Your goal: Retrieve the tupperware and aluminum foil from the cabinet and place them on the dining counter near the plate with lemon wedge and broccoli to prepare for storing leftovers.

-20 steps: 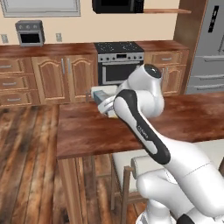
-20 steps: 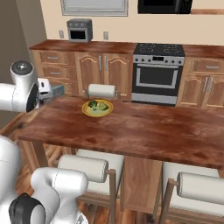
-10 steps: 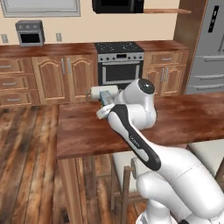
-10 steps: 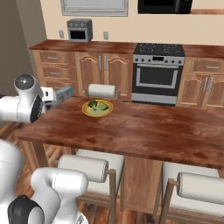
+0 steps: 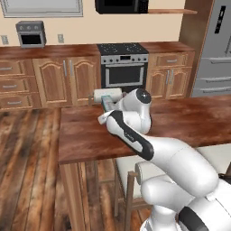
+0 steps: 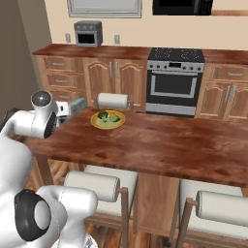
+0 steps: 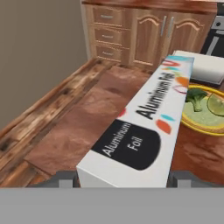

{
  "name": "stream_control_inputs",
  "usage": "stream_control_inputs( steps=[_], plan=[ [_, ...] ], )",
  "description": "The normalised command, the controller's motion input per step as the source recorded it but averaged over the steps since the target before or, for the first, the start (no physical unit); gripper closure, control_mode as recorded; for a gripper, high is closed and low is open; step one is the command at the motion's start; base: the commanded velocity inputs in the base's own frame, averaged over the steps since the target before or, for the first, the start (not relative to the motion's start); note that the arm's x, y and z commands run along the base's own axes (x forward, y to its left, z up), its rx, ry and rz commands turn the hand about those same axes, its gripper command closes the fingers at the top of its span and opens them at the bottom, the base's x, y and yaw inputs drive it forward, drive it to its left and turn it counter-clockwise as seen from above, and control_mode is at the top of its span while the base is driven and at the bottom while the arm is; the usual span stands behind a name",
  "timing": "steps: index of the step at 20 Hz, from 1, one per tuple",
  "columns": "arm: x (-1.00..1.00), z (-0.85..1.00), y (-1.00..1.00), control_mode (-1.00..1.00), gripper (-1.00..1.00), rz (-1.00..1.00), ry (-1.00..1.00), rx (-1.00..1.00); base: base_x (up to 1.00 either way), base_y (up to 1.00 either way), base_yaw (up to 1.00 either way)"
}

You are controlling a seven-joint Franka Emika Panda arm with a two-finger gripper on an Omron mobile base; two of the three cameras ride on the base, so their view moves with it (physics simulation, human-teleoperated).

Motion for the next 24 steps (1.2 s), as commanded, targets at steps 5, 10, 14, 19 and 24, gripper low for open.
stream_control_inputs(
  steps=[5, 10, 14, 19, 24],
  plan=[
    [0.53, -0.30, 0.00, -1.00, 1.00, 0.00, 0.02, 0.00, 0.00, 0.00, 0.00],
    [0.55, -0.32, 0.00, -1.00, 1.00, 0.00, 0.06, 0.00, 0.00, 0.00, 0.00],
    [0.53, -0.37, 0.00, -1.00, 1.00, 0.00, 0.05, 0.00, 0.00, 0.00, 0.00],
    [0.52, -0.39, 0.00, -1.00, 1.00, 0.01, 0.06, 0.00, 0.00, 0.00, 0.00],
    [0.49, -0.37, 0.16, -1.00, 1.00, 0.05, 0.03, 0.00, 0.00, 0.00, 0.00]
  ],
)
